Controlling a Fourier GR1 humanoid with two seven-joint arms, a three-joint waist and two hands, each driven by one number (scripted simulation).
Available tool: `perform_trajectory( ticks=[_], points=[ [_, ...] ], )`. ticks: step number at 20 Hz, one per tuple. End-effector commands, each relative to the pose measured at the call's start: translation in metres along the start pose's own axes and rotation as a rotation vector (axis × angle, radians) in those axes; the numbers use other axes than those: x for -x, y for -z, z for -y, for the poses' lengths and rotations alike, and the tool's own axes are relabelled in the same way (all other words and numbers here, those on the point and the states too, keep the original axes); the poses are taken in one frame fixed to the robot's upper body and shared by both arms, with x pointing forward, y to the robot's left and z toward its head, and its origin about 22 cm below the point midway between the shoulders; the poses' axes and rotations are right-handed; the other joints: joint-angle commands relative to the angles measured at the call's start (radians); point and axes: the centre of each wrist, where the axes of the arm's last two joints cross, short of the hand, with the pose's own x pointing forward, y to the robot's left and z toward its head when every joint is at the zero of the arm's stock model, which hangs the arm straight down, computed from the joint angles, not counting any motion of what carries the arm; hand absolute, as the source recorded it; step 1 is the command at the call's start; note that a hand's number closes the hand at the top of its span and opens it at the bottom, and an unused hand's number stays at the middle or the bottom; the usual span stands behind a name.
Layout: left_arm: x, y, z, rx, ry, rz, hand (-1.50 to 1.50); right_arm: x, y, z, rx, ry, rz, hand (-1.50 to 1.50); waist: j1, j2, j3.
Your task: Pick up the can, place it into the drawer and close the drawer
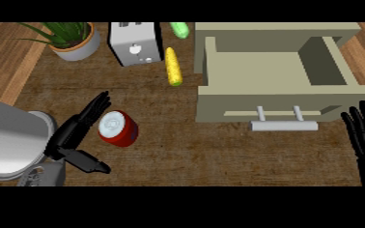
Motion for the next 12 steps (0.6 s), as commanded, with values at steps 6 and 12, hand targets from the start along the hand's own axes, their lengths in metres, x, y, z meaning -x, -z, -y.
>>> perform_trajectory(
  ticks=[6,12],
  points=[
    [0.032,0.0,-0.007,0.006,0.001,-0.044,-1.5,-0.004,0.013,-0.013,-0.003,0.004,0.007,-1.5,0.0,0.0,0.0],
    [0.04,0.012,-0.021,-0.017,-0.031,-0.067,-1.5,-0.007,0.008,0.005,0.014,0.005,0.021,-1.5,-0.004,0.001,0.0]
  ],
)
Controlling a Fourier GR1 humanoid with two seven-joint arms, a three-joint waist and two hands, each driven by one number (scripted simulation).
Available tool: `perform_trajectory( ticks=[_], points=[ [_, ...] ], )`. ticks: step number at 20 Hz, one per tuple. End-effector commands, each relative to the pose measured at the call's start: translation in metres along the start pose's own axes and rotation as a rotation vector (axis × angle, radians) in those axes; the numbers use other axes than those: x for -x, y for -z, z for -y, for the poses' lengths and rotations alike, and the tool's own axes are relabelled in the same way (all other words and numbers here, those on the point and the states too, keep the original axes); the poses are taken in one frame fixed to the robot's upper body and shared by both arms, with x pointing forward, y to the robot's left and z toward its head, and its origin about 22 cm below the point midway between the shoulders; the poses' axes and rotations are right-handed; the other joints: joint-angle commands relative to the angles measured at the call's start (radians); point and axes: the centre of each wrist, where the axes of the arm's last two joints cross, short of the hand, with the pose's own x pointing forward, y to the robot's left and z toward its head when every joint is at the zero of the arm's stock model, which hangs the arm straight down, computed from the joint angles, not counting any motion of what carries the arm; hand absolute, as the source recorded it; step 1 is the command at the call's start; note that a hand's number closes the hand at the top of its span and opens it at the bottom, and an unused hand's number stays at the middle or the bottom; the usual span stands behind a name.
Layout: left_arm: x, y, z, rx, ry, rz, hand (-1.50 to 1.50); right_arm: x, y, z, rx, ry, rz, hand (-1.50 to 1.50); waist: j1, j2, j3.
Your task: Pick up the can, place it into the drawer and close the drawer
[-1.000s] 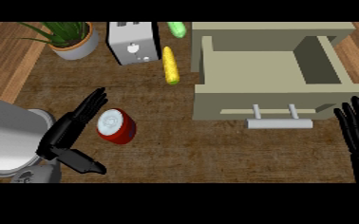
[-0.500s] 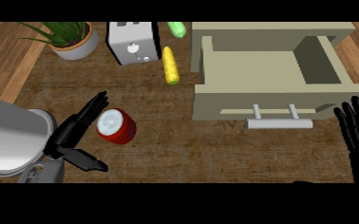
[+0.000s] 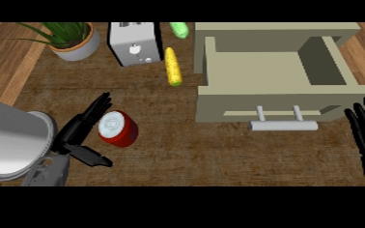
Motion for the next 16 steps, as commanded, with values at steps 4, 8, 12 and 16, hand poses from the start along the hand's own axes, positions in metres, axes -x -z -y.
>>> perform_trajectory(
  ticks=[4,8,12,16],
  points=[
    [0.019,-0.004,0.007,0.003,-0.005,0.034,-1.5,0.008,-0.007,0.008,0.024,0.004,0.0,-1.5,0.001,0.0,0.0],
    [0.028,0.004,0.006,0.023,-0.021,-0.007,-1.5,0.0,-0.001,-0.005,0.009,0.012,0.004,-1.5,-0.001,0.001,0.0],
    [0.027,0.015,-0.008,-0.002,-0.021,-0.002,-1.5,-0.002,-0.004,0.002,-0.003,-0.004,0.001,-1.5,-0.009,0.003,-0.001],
    [0.009,0.021,0.001,0.038,-0.035,-0.021,-1.5,-0.016,-0.002,0.001,0.009,0.008,0.015,-1.5,0.003,-0.001,0.0]
  ],
)
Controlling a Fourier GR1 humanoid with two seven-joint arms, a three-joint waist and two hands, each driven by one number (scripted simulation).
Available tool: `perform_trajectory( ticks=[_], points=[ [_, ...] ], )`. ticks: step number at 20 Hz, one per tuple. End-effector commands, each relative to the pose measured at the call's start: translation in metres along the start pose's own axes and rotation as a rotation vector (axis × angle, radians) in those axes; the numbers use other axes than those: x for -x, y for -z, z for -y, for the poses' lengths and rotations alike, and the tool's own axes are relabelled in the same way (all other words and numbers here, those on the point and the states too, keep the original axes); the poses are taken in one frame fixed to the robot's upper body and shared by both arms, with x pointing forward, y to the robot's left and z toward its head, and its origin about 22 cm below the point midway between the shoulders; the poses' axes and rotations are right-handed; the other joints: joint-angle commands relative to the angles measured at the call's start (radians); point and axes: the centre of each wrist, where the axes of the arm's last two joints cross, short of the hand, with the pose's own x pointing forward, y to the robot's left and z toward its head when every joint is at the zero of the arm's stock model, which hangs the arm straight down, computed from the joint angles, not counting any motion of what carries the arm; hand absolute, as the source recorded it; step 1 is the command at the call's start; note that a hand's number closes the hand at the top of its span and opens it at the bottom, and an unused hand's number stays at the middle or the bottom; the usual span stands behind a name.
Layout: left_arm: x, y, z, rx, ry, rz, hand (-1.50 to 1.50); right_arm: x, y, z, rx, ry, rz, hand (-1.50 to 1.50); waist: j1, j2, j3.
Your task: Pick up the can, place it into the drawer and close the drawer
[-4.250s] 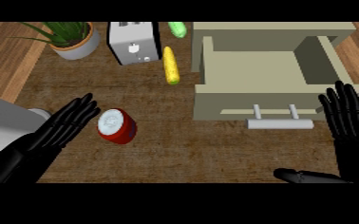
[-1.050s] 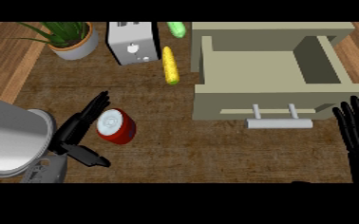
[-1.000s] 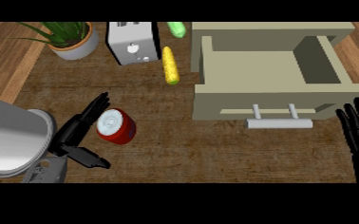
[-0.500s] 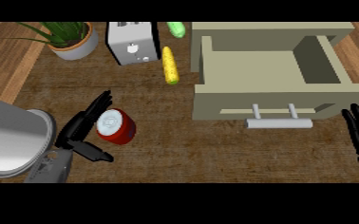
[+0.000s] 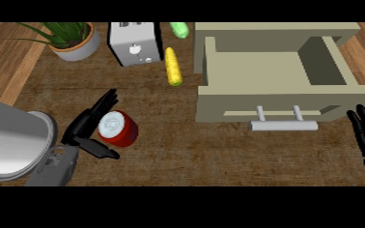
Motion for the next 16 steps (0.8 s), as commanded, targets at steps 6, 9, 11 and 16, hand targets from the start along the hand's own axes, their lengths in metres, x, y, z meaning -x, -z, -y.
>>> perform_trajectory(
  ticks=[6,9,11,16],
  points=[
    [0.008,0.006,0.022,0.034,-0.027,-0.009,-1.5,0.001,0.01,-0.003,-0.002,0.013,-0.015,-1.5,0.001,0.0,0.0],
    [-0.013,0.024,0.029,0.052,-0.018,0.015,-1.5,-0.007,0.004,-0.003,0.003,0.005,0.005,-1.5,0.003,-0.001,0.0],
    [0.006,0.015,0.035,0.06,-0.011,0.005,-1.5,-0.023,-0.013,-0.007,0.009,0.025,-0.001,-1.5,-0.002,0.0,0.0],
    [-0.004,0.036,0.047,0.067,-0.029,0.028,-1.5,0.011,-0.007,-0.011,-0.011,0.024,-0.001,-1.5,0.0,0.0,0.0]
  ],
)
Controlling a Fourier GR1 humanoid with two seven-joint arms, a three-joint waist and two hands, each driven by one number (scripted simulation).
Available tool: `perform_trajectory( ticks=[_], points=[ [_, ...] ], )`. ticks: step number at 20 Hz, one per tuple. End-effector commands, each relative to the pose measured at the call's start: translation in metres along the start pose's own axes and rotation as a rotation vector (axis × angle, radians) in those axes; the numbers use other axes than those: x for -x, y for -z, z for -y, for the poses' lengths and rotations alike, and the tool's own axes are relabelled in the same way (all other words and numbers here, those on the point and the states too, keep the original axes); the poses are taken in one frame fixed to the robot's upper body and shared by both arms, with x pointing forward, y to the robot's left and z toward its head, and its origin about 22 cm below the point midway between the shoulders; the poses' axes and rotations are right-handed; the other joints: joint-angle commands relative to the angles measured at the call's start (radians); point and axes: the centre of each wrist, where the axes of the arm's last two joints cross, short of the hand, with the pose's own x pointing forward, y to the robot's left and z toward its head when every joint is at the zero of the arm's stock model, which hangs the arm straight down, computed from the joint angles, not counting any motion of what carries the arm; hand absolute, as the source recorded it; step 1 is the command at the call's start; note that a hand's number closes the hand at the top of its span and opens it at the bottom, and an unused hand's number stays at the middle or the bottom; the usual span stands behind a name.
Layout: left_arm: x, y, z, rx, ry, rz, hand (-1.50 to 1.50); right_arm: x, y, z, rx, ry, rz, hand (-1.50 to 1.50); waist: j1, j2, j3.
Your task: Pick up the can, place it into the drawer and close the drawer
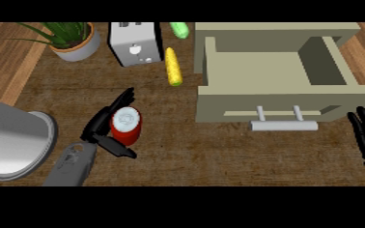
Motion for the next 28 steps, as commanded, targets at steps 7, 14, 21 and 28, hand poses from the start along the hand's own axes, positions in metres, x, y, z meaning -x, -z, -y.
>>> perform_trajectory(
  ticks=[7,14,21,28],
  points=[
    [-0.002,0.025,0.04,0.045,-0.096,0.05,1.5,-0.016,-0.002,0.006,0.012,0.0,0.017,-1.5,-0.001,0.001,-0.002],
    [-0.012,-0.005,0.012,-0.124,-0.125,0.042,1.5,-0.005,-0.007,0.017,0.024,0.024,0.013,-1.5,0.016,-0.003,-0.001],
    [-0.029,-0.007,-0.025,-0.597,-0.13,0.077,1.5,-0.01,-0.006,-0.001,0.02,0.016,0.021,-1.5,0.01,0.0,-0.002],
    [-0.086,0.013,0.0,-0.53,-0.093,0.119,1.5,-0.016,-0.021,0.007,0.032,0.001,0.012,-1.5,0.003,-0.001,-0.001]
  ],
)
